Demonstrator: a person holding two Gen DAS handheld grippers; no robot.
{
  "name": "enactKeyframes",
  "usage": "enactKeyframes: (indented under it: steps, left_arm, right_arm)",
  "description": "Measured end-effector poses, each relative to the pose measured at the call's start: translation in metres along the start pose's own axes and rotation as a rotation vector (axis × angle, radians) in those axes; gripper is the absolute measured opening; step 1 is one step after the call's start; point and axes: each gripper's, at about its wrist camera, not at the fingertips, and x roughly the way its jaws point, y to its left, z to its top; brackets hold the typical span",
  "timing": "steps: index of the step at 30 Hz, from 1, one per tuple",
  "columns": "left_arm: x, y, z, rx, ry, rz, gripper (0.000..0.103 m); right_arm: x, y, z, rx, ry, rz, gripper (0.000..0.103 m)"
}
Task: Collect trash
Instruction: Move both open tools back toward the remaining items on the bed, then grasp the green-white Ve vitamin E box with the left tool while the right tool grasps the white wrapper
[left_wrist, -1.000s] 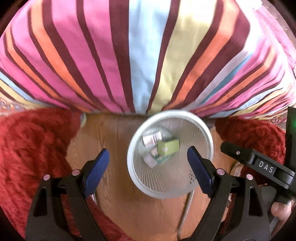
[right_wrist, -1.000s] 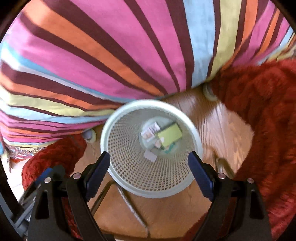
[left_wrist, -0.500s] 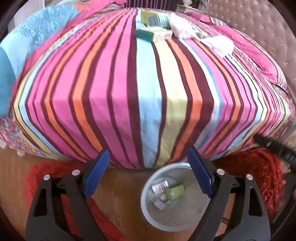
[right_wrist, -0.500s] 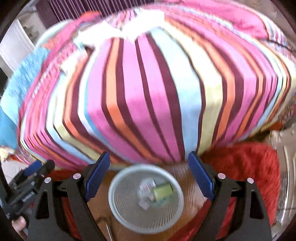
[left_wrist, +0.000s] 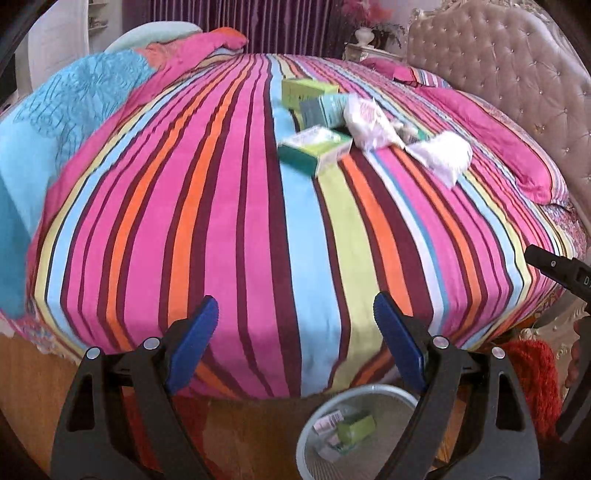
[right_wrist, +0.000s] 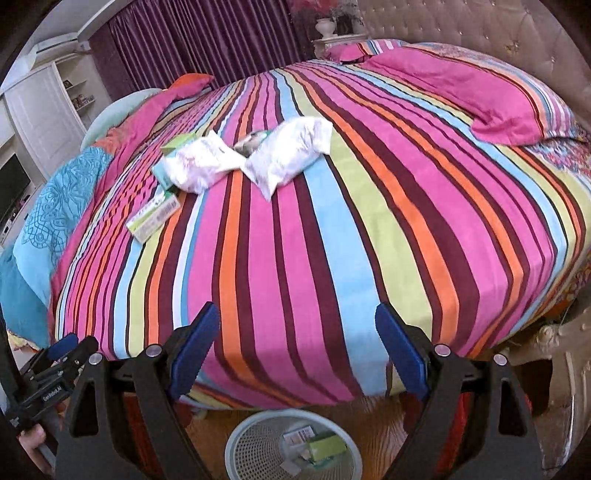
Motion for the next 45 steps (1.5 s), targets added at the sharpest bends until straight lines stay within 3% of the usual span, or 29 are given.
enactKeyframes:
  steps: [17, 29, 34, 45]
  left_arm:
    - [0.048, -0.010, 0.075, 0.079, -0.017, -0.002, 0.084]
    - [0.080, -0.018, 0.117, 0.123, -0.014, -0.047, 0.084]
    - [0.097, -0.015, 0.131, 0.178, 0.009, -0.049, 0.084]
    - [0.132, -0.010, 0.144, 0.170, 0.062, -0.073, 0.084]
  right_arm:
    - [0.027, 0.011, 0.061, -0.036, -0.027, 0.018, 0.082]
    - [0.052, 0.005, 0.101, -0.038, -0.030, 0.014, 0.082]
    - [0.069, 0.007, 0.112, -0.067, 0.001, 0.020, 0.082]
    - [0.099, 0.001, 0.126, -0.039, 0.046, 0.022, 0.082]
